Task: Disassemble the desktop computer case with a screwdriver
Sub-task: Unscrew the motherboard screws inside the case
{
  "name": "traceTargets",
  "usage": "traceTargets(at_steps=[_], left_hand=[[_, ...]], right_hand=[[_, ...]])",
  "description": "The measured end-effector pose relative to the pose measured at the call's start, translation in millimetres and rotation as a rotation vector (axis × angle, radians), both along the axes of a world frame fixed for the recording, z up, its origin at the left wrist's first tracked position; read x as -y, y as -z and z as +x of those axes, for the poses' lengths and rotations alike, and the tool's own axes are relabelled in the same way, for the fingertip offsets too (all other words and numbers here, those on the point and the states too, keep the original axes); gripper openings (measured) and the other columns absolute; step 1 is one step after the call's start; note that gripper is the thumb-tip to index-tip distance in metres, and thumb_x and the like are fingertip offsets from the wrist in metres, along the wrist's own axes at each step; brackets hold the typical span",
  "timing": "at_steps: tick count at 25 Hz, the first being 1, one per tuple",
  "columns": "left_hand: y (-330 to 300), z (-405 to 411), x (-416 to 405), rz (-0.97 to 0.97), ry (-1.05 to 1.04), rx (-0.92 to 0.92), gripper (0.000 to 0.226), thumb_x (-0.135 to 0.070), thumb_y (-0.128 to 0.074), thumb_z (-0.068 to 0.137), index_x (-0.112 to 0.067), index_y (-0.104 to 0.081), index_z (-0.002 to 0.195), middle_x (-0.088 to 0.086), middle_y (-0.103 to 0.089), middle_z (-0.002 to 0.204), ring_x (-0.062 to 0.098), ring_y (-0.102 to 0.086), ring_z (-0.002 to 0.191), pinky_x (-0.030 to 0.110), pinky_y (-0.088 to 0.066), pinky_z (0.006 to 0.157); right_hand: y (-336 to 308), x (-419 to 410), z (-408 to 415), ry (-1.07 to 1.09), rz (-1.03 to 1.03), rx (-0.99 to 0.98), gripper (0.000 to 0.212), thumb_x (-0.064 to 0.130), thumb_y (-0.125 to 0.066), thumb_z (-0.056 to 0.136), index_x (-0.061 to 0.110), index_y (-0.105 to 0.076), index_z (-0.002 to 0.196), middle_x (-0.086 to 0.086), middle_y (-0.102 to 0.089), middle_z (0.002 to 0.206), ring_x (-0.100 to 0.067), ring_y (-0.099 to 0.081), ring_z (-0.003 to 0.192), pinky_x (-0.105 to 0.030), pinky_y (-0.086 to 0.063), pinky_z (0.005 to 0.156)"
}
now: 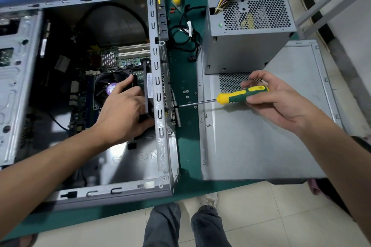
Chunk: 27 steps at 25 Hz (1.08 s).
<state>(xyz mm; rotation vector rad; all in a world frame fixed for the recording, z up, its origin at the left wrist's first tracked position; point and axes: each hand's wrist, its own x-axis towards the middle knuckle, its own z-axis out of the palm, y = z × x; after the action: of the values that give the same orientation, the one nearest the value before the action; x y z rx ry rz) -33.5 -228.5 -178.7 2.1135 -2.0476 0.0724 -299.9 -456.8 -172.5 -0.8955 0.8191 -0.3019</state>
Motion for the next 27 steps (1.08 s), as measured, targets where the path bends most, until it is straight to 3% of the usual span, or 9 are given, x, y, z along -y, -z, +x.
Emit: traceTargets(at_steps=[2, 5, 7, 9, 14, 18, 23, 25, 27], left_hand=[[-0.7, -0.6, -0.1, 0.004, 0.000, -0.009, 0.043, -0.045, -0.044, 0.085, -0.018, -0.071, 0.065, -0.003, -0.063, 0.062, 0.028, -0.064, 0.076, 0.035, -0.016, 0.115], [-0.9, -1.8, 0.6, -0.011, 0.007, -0.003, 0.042, -0.043, -0.044, 0.085, -0.017, -0.071, 0.064, -0.003, -0.063, 0.062, 0.028, -0.064, 0.075, 0.037, -0.019, 0.114], [-1.0, -1.0, 0.5, -0.010, -0.004, -0.004, 0.043, -0.044, -0.044, 0.085, -0.017, -0.071, 0.064, -0.002, -0.064, 0.063, 0.028, -0.064, 0.075, 0.033, -0.015, 0.116], [-1.0, -0.6, 0.2, -0.005, -0.017, -0.011, 0.045, -0.046, -0.044, 0.085, -0.016, -0.071, 0.065, -0.002, -0.065, 0.064, 0.029, -0.065, 0.077, 0.027, -0.008, 0.118], [-0.9, -1.6, 0.3, -0.015, 0.002, 0.000, 0.043, -0.043, -0.044, 0.086, -0.016, -0.069, 0.063, -0.002, -0.062, 0.062, 0.029, -0.063, 0.074, 0.036, -0.017, 0.114], [-2.0, -1.3, 0.7, -0.008, -0.004, -0.006, 0.045, -0.045, -0.044, 0.086, -0.015, -0.070, 0.064, 0.001, -0.063, 0.063, 0.031, -0.064, 0.077, 0.032, -0.015, 0.115], [-1.4, -1.9, 0.6, -0.014, 0.005, -0.010, 0.044, -0.045, -0.045, 0.085, -0.016, -0.071, 0.066, 0.000, -0.064, 0.064, 0.031, -0.064, 0.077, 0.034, -0.016, 0.114], [-1.1, -0.2, -0.2, -0.002, -0.003, -0.006, 0.046, -0.046, -0.043, 0.086, -0.015, -0.071, 0.065, 0.000, -0.063, 0.063, 0.030, -0.064, 0.078, 0.031, -0.013, 0.115], [-1.3, -1.1, 0.8, -0.018, -0.001, -0.002, 0.045, -0.045, -0.044, 0.086, -0.016, -0.071, 0.065, 0.000, -0.063, 0.063, 0.030, -0.064, 0.077, 0.031, -0.014, 0.115]], right_hand=[[0.7, -2.5, 1.6, -0.023, -0.026, -0.066, 0.010, 0.013, -0.064, 0.086, 0.016, -0.060, 0.094, -0.005, -0.062, 0.093, -0.020, -0.063, 0.082, -0.030, -0.057, 0.075], [-1.7, -5.5, 5.6, -0.211, -0.306, -0.449, 0.036, 0.050, -0.051, 0.096, 0.015, -0.059, 0.093, -0.002, -0.048, 0.071, -0.015, -0.043, 0.051, -0.028, -0.034, 0.049], [-0.8, -3.1, 3.9, -0.127, -0.244, -0.308, 0.007, 0.023, -0.055, 0.098, 0.018, -0.058, 0.094, -0.002, -0.050, 0.077, -0.013, -0.044, 0.055, -0.027, -0.032, 0.053], [0.0, 0.7, -1.0, -0.050, -0.096, -0.114, 0.030, -0.006, -0.058, 0.087, 0.022, -0.058, 0.097, -0.001, -0.059, 0.094, -0.015, -0.057, 0.075, -0.027, -0.045, 0.067], [-0.5, -5.0, 4.8, -0.191, -0.318, -0.442, 0.025, 0.042, -0.055, 0.096, 0.017, -0.060, 0.094, -0.003, -0.049, 0.079, -0.017, -0.045, 0.058, -0.027, -0.037, 0.053], [0.7, -0.5, -1.2, -0.027, -0.073, -0.102, 0.030, -0.007, -0.055, 0.087, 0.021, -0.060, 0.097, -0.003, -0.060, 0.096, -0.016, -0.059, 0.075, -0.025, -0.049, 0.068], [-0.5, -6.2, 3.4, -0.130, -0.231, -0.390, 0.030, 0.048, -0.058, 0.092, 0.018, -0.061, 0.095, -0.003, -0.047, 0.077, -0.016, -0.044, 0.056, -0.028, -0.038, 0.051], [2.6, -5.2, 3.8, -0.081, -0.243, -0.303, 0.011, 0.023, -0.053, 0.099, 0.019, -0.061, 0.092, -0.005, -0.049, 0.080, -0.015, -0.043, 0.056, -0.027, -0.035, 0.052], [2.2, -0.1, -0.5, -0.022, -0.098, -0.107, 0.032, -0.008, -0.050, 0.089, 0.022, -0.061, 0.094, -0.008, -0.059, 0.093, -0.017, -0.057, 0.071, -0.026, -0.046, 0.064]])
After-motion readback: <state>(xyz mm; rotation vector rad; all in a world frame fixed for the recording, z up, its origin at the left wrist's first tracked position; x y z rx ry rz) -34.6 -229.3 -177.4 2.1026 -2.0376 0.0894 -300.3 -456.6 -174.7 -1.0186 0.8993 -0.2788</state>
